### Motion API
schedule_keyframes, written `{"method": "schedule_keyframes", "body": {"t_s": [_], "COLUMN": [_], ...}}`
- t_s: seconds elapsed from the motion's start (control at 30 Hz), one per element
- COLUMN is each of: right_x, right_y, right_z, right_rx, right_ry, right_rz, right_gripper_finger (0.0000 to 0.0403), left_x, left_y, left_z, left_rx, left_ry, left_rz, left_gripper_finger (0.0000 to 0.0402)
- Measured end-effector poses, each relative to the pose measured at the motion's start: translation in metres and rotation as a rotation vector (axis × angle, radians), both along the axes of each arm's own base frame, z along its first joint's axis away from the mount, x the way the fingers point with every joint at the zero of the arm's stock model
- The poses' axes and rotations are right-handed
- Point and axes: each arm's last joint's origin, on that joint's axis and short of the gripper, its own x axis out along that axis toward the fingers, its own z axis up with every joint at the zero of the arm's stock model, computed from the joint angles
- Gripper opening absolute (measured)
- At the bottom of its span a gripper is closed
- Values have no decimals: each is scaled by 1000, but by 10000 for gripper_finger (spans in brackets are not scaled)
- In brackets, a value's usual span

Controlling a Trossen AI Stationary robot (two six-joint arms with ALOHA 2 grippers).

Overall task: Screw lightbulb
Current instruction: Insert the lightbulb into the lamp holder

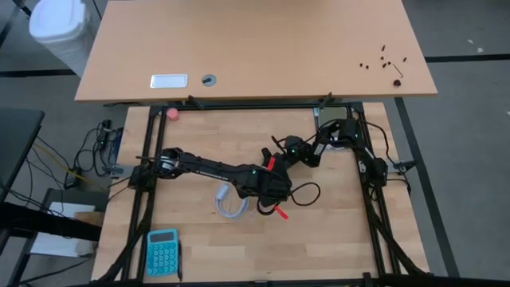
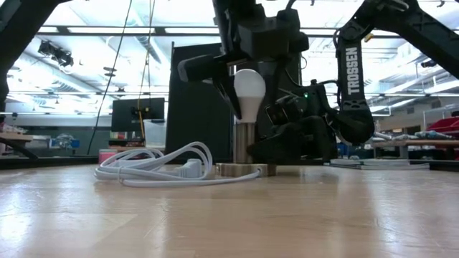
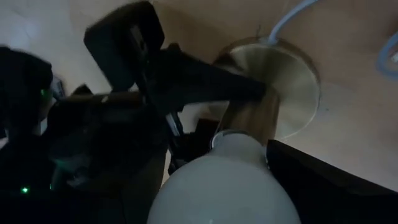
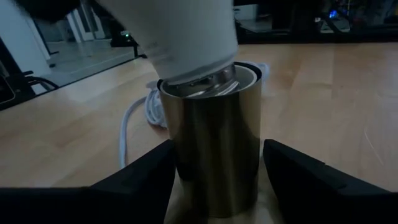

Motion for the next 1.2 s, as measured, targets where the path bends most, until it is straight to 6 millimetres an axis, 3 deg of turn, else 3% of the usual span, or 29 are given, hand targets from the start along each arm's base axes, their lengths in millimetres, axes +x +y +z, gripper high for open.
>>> {"method": "schedule_keyframes", "body": {"t_s": [0.27,0.7,1.2], "right_x": [-1,-5,-5], "right_y": [0,1,1], "right_z": [0,-2,-2], "right_rx": [1,-3,21], "right_ry": [2,7,18], "right_rz": [-2,-9,-20], "right_gripper_finger": [250,250,250], "left_x": [-4,1,3], "left_y": [0,-1,6], "left_z": [-1,1,26], "left_rx": [-10,-119,-152], "left_ry": [-14,-212,-245], "left_rz": [107,361,384], "left_gripper_finger": [288,289,347]}}
